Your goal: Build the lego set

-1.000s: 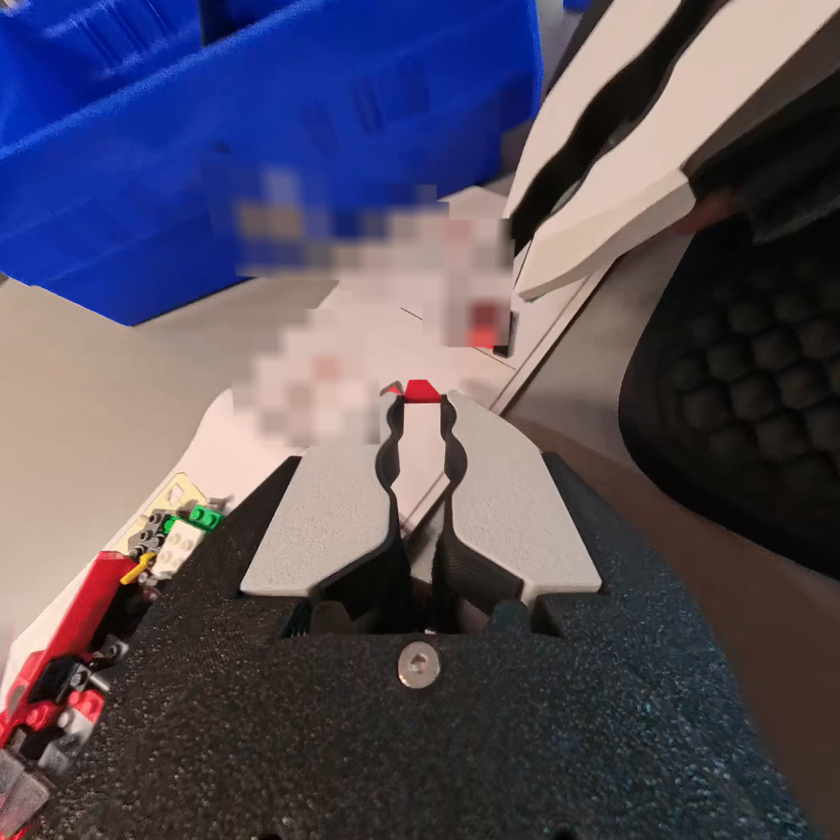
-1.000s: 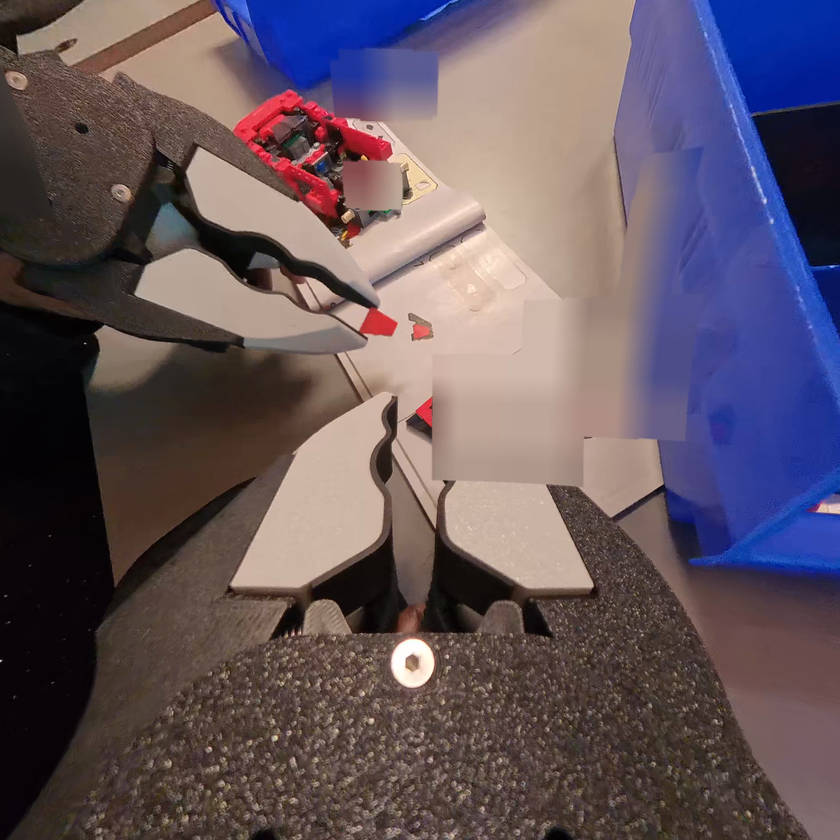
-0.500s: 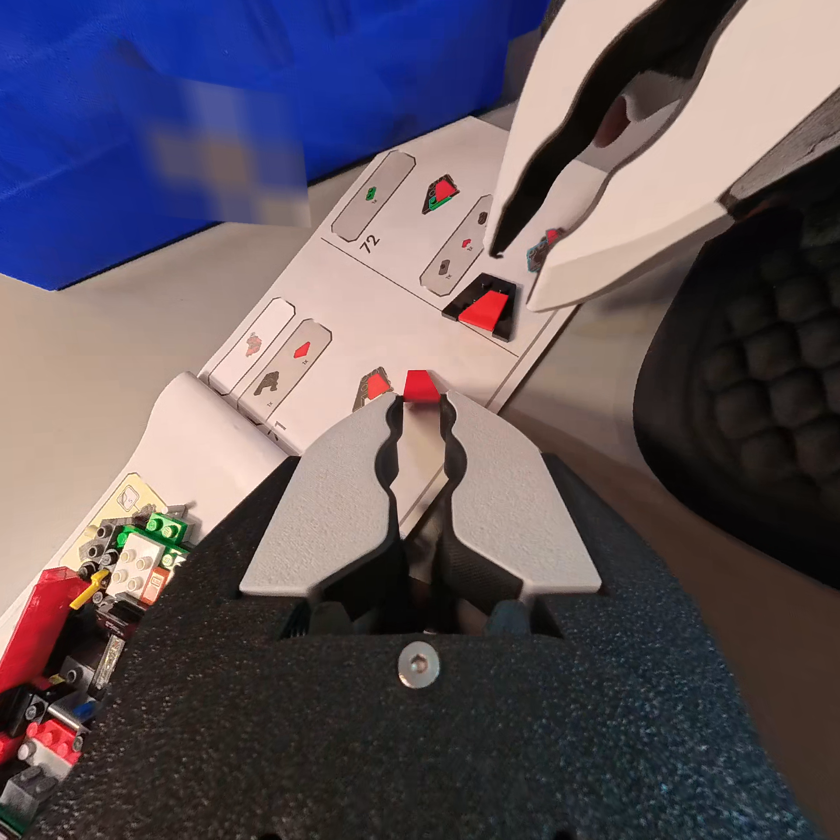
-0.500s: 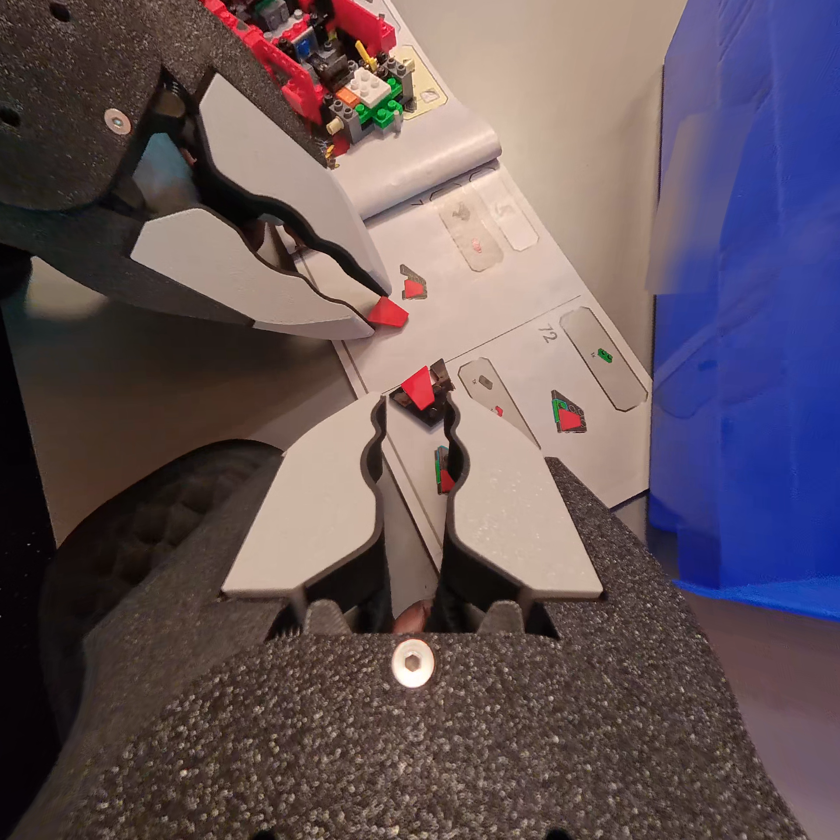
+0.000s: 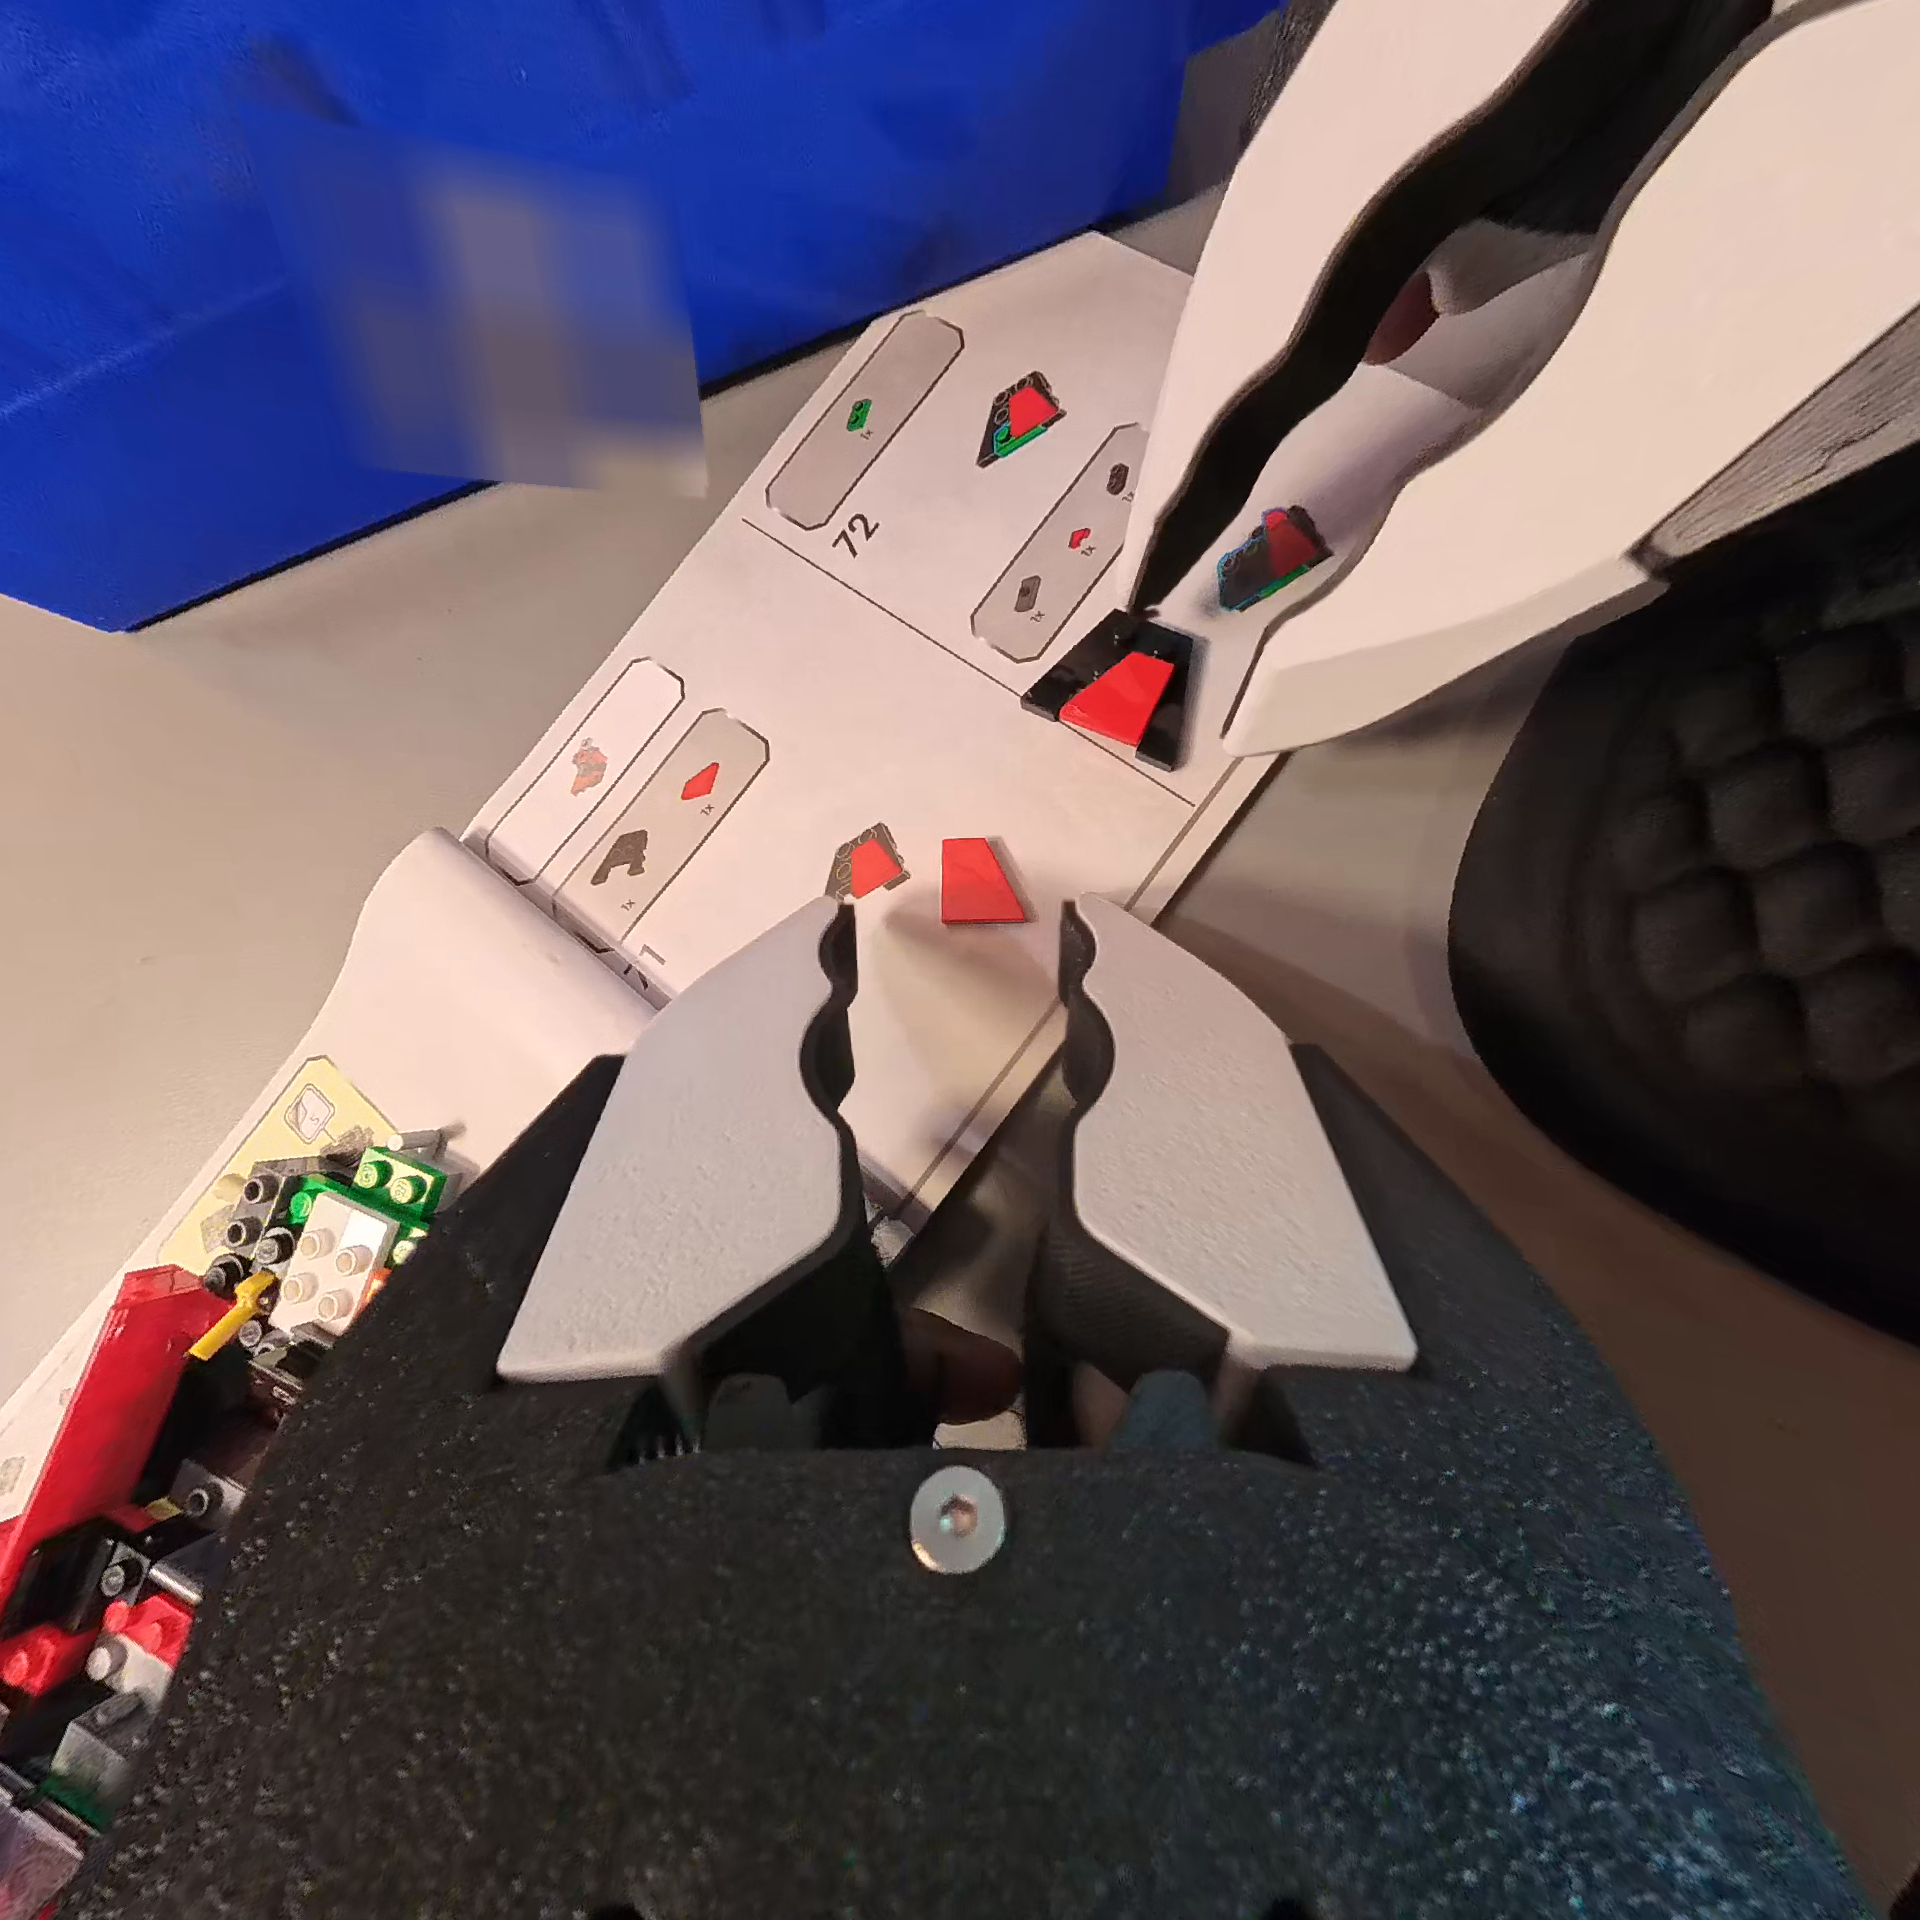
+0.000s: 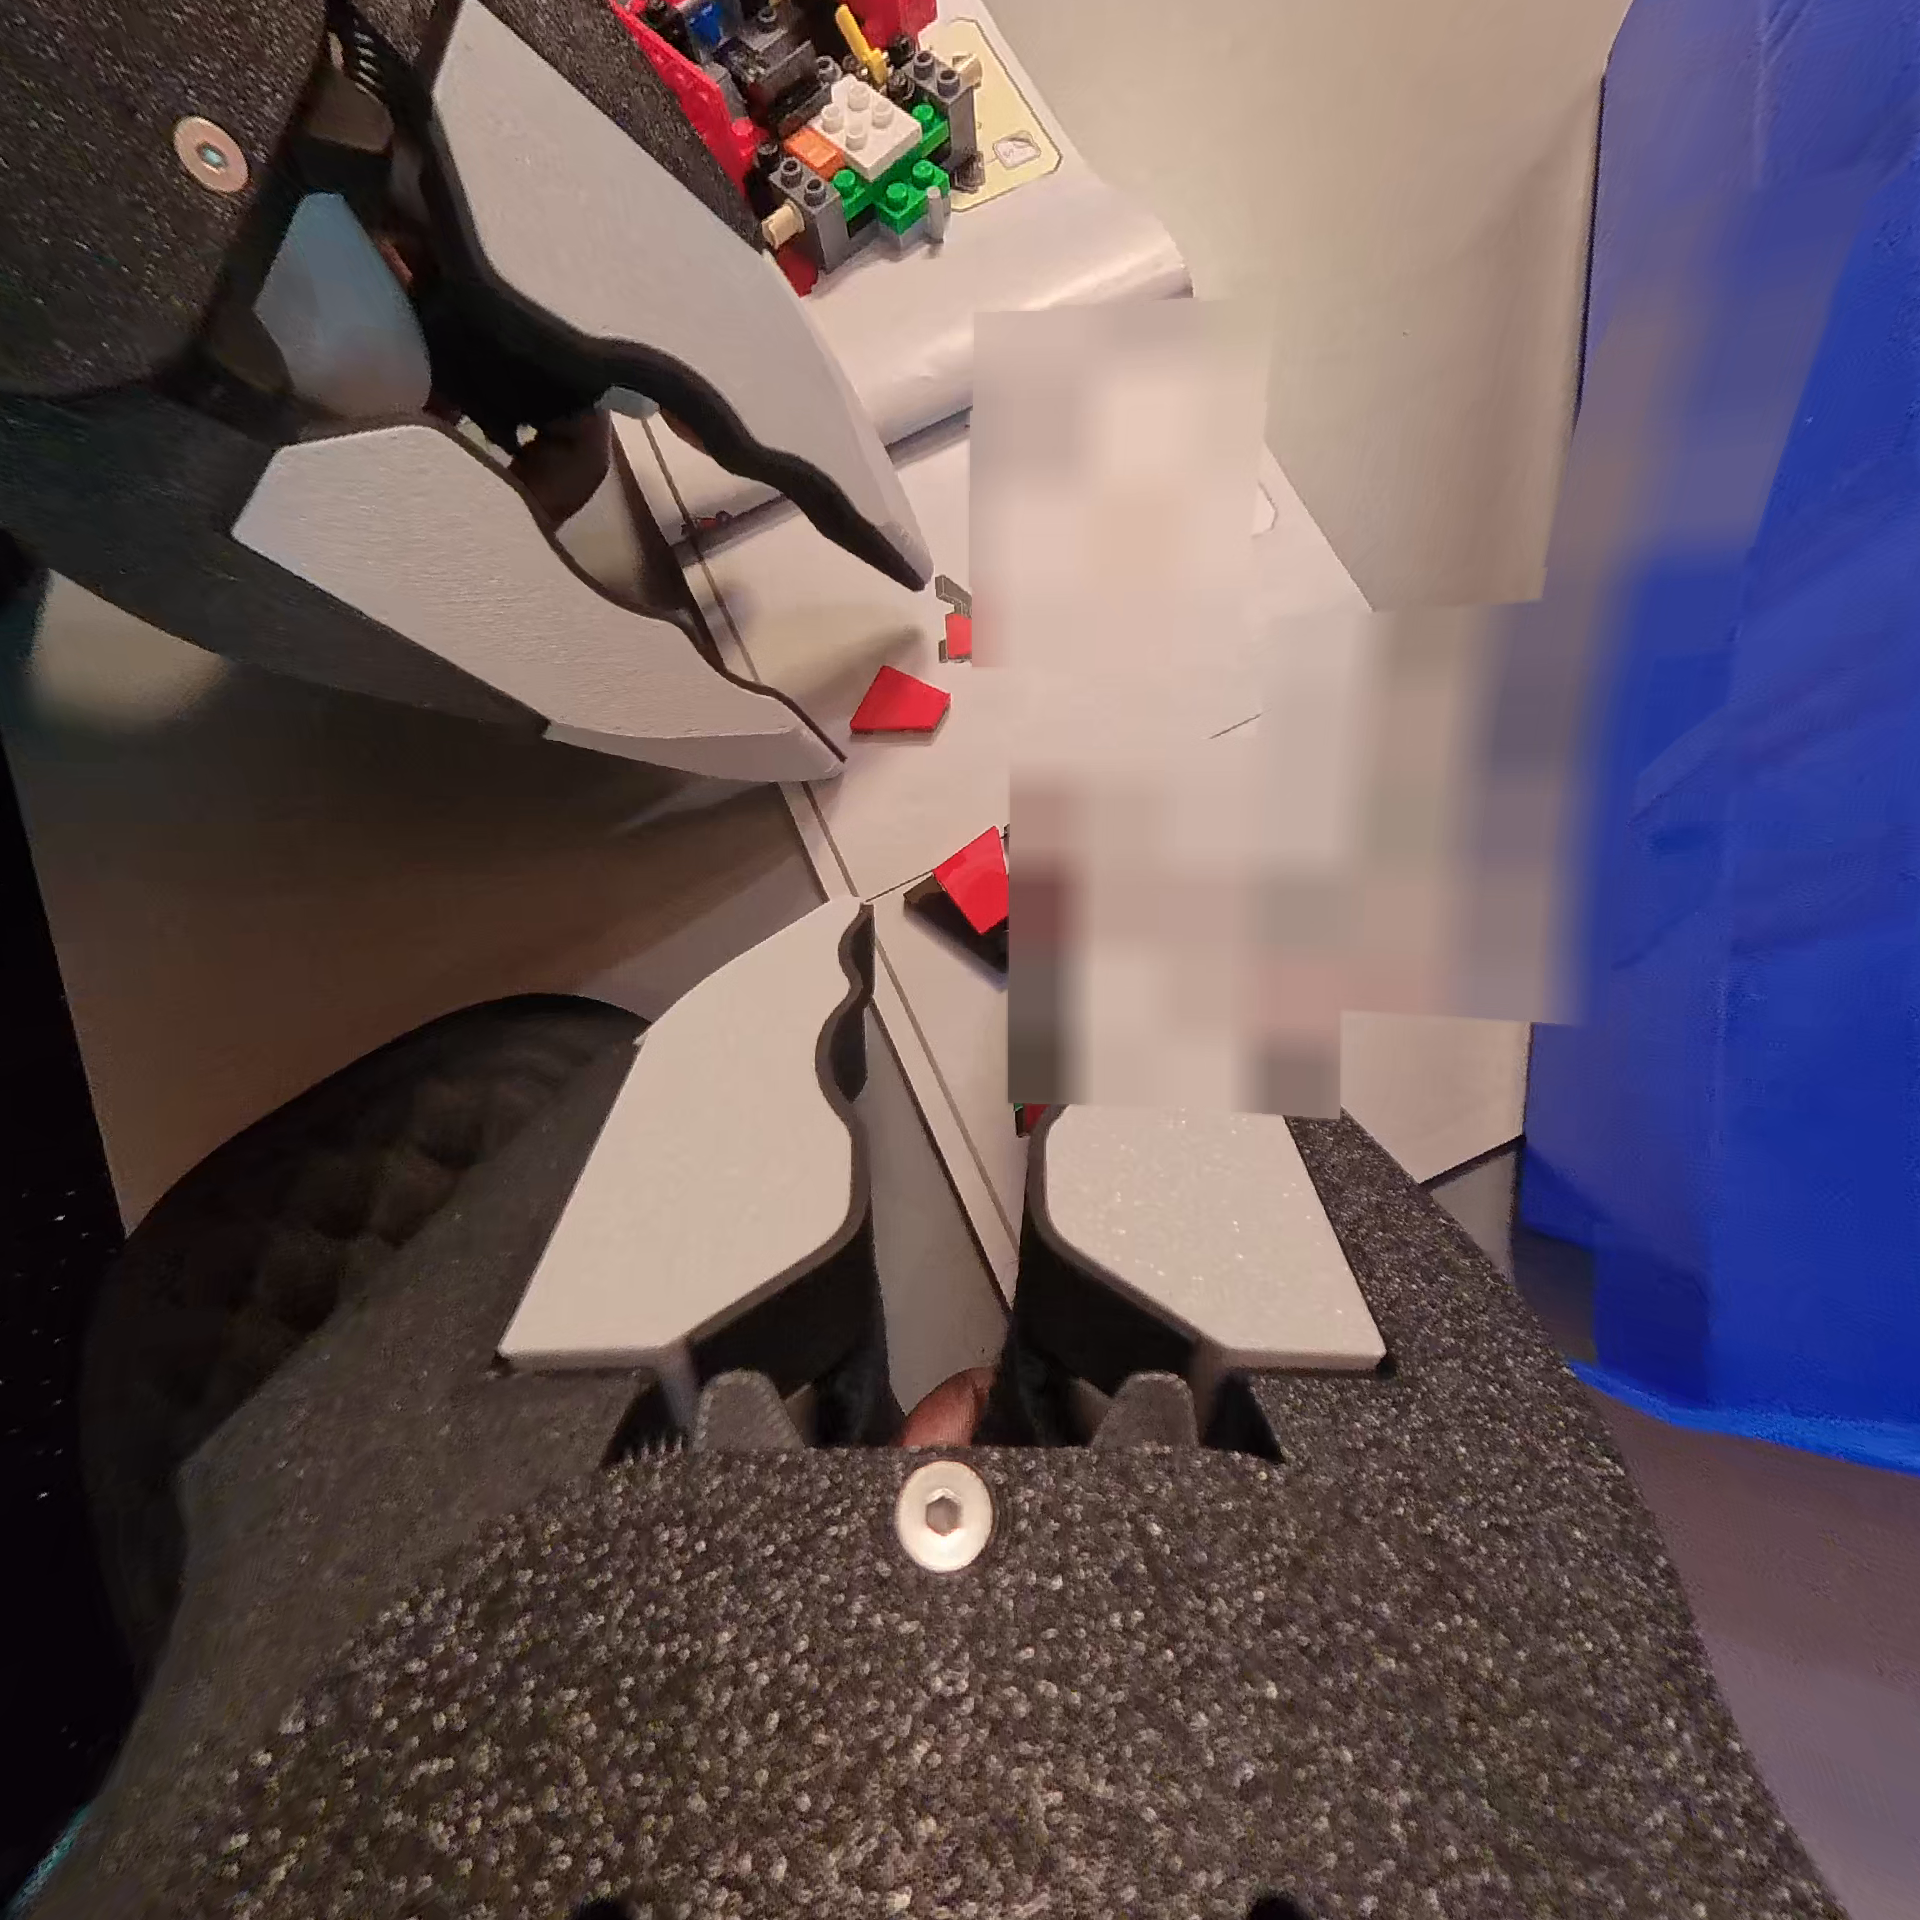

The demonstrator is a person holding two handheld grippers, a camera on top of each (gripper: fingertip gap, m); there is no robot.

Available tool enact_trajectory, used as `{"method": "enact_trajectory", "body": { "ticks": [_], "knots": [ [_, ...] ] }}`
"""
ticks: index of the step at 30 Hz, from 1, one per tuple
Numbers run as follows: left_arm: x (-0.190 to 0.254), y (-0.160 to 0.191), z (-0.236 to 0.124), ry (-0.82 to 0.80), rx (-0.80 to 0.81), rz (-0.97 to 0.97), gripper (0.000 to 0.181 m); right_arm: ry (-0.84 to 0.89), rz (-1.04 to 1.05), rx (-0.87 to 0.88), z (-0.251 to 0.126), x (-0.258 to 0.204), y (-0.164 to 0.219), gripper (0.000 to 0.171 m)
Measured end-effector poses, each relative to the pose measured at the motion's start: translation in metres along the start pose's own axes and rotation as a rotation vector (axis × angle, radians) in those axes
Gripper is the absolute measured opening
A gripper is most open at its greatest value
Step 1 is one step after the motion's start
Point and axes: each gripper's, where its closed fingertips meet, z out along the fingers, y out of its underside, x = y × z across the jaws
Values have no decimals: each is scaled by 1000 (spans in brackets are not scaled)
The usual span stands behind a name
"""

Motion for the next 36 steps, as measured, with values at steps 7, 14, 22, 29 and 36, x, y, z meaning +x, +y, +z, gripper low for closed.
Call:
{"method": "enact_trajectory", "body": {
  "ticks": [7, 14, 22, 29, 36],
  "knots": [
    [2, -2, -4, 14, 16, -13, 43, 0, 1, 23, -2, 0, -3, 28],
    [0, -11, -25, 6, 103, -50, 57, 53, 0, 75, -8, 1, -13, 31],
    [-25, -35, -120, -221, 419, -182, 146, 393, 63, 324, -52, -5, -51, 104],
    [-28, -3, -179, -338, 546, -282, 146, 643, 49, 340, -64, -32, -42, 142],
    [-35, 29, -188, -408, 474, -290, 146, 662, 86, 361, -59, -48, -38, 141]
  ]
}}
